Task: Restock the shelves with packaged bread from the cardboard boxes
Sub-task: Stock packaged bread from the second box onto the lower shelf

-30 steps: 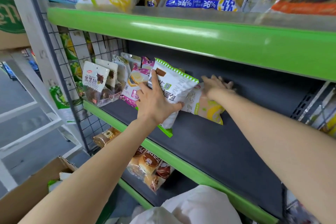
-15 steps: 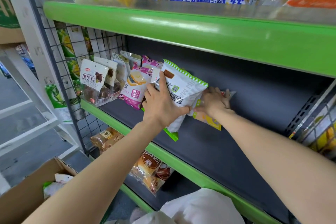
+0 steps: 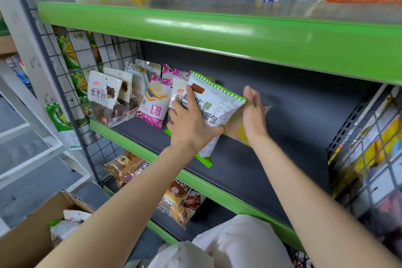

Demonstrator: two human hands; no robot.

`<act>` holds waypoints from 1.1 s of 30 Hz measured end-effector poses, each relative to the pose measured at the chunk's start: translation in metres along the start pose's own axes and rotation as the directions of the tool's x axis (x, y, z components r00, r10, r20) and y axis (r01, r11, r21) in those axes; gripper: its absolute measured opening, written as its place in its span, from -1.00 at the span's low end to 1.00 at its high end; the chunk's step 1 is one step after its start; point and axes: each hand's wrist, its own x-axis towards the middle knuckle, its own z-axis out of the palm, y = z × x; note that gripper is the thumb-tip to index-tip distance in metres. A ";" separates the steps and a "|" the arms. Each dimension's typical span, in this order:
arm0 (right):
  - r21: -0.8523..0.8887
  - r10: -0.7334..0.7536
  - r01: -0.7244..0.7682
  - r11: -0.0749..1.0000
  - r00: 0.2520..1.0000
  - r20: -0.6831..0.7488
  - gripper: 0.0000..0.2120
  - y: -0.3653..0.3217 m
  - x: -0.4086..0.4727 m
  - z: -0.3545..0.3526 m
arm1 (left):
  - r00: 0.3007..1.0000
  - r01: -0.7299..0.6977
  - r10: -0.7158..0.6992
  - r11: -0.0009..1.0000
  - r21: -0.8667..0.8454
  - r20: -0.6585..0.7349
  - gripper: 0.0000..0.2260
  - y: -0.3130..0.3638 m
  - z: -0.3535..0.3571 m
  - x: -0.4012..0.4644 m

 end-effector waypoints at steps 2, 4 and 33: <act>0.297 0.124 -0.161 0.941 0.982 0.141 -0.63 -0.017 -0.021 -0.009 | 1.000 0.023 -0.023 1.000 -0.006 0.001 0.16 0.011 0.004 -0.004; 0.211 0.080 -0.135 0.968 0.965 0.250 -0.70 -0.023 -0.034 -0.016 | 1.000 0.017 -0.017 1.000 -0.004 0.023 0.16 0.027 0.007 -0.008; -0.608 -0.115 -0.175 0.774 0.906 -0.407 -0.45 0.037 -0.006 -0.073 | 0.804 0.084 0.310 0.785 -0.613 0.507 -0.33 0.079 0.103 0.025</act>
